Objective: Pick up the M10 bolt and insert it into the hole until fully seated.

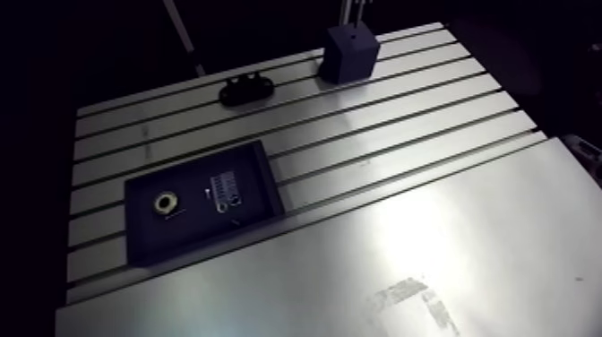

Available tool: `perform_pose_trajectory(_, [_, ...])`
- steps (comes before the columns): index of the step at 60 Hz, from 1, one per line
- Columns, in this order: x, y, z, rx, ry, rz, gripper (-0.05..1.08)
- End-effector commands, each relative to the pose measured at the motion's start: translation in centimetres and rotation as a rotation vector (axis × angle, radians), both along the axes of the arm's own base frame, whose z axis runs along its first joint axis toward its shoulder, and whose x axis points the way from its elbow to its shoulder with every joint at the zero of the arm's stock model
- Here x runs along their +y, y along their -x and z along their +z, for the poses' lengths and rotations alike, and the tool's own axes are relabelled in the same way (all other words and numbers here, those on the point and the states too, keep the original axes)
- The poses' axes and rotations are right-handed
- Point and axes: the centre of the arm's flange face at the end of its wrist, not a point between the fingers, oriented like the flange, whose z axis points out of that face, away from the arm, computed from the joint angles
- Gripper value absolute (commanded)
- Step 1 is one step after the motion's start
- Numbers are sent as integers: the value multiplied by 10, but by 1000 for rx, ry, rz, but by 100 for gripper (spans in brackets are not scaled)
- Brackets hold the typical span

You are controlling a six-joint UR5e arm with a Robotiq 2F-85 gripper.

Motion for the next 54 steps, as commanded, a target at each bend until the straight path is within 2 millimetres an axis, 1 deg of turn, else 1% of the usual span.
perform_pose_trajectory(1, [0,-3,-10,0,-3,-1,108])
perform_pose_trajectory(40, [-2,1,-5,25,-8,10,108])
perform_pose_trajectory(54, [-2,1,-6,24,-7,10,108])
